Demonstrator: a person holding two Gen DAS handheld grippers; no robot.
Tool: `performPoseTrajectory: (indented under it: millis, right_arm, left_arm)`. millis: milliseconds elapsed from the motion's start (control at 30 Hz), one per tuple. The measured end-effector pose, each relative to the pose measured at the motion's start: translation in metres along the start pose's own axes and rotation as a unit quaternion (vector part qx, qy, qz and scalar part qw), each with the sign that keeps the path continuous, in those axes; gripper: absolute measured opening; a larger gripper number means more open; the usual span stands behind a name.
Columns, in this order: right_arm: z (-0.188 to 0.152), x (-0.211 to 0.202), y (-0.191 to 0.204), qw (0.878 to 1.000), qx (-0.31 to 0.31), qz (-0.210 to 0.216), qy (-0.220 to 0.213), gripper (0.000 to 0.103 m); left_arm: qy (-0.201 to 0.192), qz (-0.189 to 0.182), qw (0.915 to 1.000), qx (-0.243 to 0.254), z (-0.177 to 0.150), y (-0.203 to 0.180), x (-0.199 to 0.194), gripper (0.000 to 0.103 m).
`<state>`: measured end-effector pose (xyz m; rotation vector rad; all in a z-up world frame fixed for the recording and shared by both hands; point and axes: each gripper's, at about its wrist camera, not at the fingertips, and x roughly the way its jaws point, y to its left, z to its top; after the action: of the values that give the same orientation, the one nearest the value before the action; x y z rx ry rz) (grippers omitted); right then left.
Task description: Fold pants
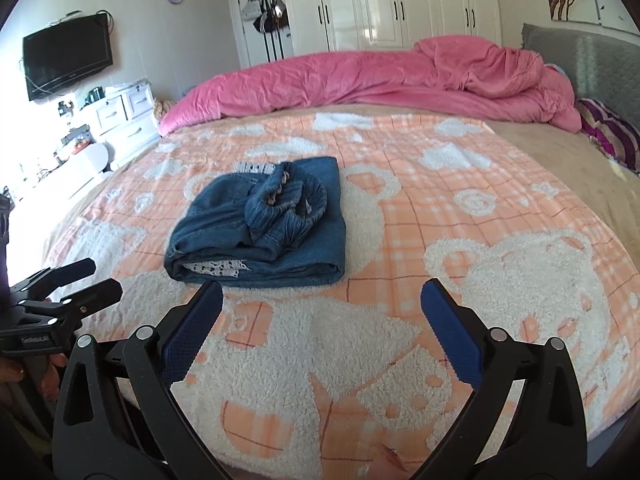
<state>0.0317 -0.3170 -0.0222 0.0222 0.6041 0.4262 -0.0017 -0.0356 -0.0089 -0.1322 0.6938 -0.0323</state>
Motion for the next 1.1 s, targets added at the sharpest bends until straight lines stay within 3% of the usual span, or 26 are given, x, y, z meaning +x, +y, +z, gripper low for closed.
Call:
performPoseTrajectory:
  millis: [500,1100]
  right_arm:
    - [-0.012,-0.031,0.004,0.999,0.007,0.007,-0.031,0.094]
    - [-0.033,-0.033,0.011,1.000,-0.008,-0.009,-0.015,0.094]
  left_arm:
    - [-0.015,-0.005,0.9999,0.000,-0.012,-0.009,-0.023,0.098]
    - [0.033,-0.007,0.9994,-0.005,-0.037,-0.011,-0.015,0.098]
